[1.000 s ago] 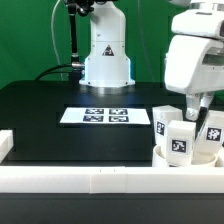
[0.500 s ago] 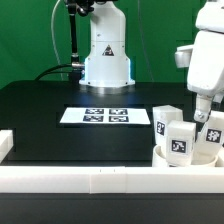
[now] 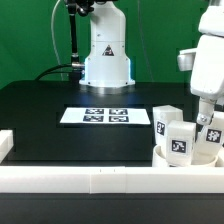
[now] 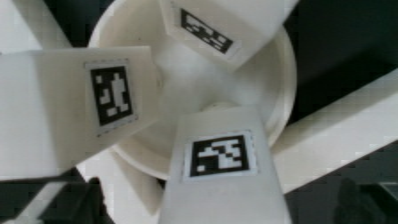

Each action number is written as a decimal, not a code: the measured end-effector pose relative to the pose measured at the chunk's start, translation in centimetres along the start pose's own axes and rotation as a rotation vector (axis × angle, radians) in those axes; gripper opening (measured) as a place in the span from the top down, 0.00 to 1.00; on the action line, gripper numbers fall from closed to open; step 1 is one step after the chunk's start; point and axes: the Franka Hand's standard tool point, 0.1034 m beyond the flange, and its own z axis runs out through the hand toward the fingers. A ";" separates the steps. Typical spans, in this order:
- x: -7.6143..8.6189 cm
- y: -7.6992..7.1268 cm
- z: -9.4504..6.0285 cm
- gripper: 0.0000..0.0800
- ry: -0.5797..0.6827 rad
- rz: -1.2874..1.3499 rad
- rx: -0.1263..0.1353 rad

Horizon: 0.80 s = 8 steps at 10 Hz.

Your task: Assemble stool

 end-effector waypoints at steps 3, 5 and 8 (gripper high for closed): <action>-0.1 0.0 0.1 0.19 -0.002 0.006 0.000; -0.4 0.1 0.2 0.52 -0.004 0.011 0.002; -0.4 0.2 0.2 0.58 -0.004 0.051 0.002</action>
Offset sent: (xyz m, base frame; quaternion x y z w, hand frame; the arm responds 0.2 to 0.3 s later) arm -0.0003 -0.0002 -0.0028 0.0030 0.0012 -0.0073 1.0000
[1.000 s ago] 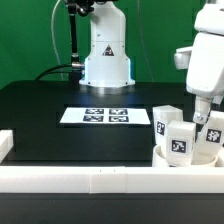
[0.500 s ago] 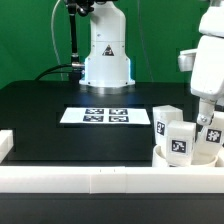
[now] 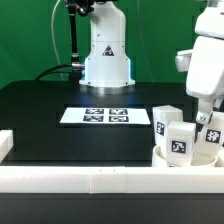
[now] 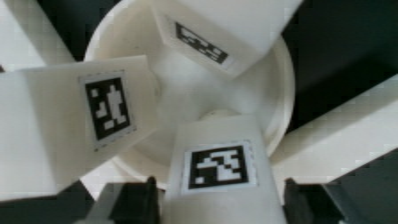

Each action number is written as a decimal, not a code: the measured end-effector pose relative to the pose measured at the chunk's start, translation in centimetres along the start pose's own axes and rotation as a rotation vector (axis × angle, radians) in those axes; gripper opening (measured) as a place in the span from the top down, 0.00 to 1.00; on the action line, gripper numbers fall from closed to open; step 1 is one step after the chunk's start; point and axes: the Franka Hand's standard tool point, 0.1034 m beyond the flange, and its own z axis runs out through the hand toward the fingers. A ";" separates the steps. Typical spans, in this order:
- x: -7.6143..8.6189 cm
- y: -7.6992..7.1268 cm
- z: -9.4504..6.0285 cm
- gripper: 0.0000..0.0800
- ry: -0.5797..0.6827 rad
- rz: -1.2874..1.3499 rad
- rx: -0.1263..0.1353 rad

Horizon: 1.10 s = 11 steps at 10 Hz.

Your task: Assemble stool

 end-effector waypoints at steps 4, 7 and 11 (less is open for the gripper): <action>0.0 0.0 0.0 0.58 0.001 0.185 0.000; 0.2 -0.2 0.0 0.58 0.007 0.465 -0.002; 0.5 -0.5 0.1 0.58 0.022 0.901 0.004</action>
Offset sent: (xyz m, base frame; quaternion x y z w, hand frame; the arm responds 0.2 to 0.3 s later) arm 0.0000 0.0000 0.0000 0.0000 0.0000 0.1938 0.9810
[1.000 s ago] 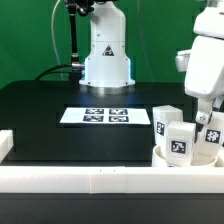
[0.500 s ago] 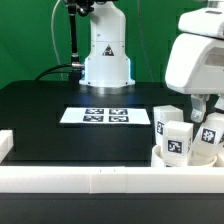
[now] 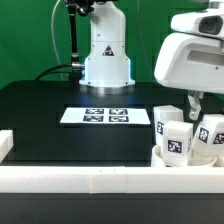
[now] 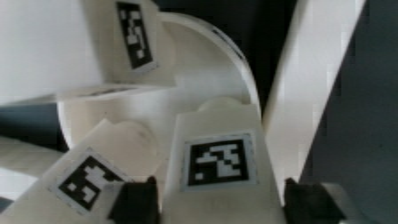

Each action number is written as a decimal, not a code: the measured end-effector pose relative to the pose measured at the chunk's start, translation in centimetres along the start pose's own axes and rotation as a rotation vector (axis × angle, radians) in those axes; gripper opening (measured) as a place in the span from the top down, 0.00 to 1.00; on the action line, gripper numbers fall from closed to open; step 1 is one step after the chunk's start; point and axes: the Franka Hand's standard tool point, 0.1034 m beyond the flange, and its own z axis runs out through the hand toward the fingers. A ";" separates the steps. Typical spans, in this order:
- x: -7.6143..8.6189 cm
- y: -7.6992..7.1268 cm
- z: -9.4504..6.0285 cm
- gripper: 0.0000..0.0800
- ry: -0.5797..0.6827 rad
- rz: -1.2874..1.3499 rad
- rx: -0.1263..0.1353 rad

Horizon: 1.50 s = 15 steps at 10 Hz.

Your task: Assemble stool

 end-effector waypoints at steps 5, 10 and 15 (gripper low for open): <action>0.0 -0.1 0.0 0.58 -0.004 0.379 0.010; 0.1 0.0 0.1 0.58 0.009 0.788 0.073; 0.2 -0.2 0.1 0.58 -0.028 1.222 0.099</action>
Offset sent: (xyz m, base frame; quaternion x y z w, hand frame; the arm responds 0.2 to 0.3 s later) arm 0.0000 0.0000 0.0000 0.0000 0.0000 0.1296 0.9916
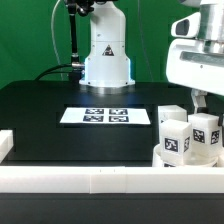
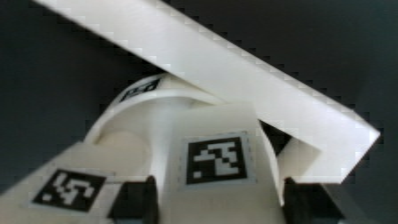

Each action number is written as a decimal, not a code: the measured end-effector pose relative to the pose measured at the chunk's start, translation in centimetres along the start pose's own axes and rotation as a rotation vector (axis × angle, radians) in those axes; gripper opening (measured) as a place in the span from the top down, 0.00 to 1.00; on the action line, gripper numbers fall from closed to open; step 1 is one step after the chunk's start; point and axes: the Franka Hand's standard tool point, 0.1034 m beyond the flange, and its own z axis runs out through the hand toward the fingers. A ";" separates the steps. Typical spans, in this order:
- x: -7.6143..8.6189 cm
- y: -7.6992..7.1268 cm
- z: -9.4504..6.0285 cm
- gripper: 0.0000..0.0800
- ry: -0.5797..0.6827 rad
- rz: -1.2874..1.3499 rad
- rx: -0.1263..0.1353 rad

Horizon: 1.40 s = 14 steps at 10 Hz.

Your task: Assemble stool

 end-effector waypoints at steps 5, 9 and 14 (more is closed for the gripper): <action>-0.1 -0.1 0.0 0.58 -0.018 0.255 0.006; 0.0 -0.4 0.0 0.58 -0.073 0.651 0.033; 0.1 -0.4 -0.1 0.58 -0.130 0.799 0.028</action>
Offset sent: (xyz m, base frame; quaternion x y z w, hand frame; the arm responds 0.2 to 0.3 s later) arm 0.0000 0.0000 0.0000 0.0000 0.0000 0.1296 0.9916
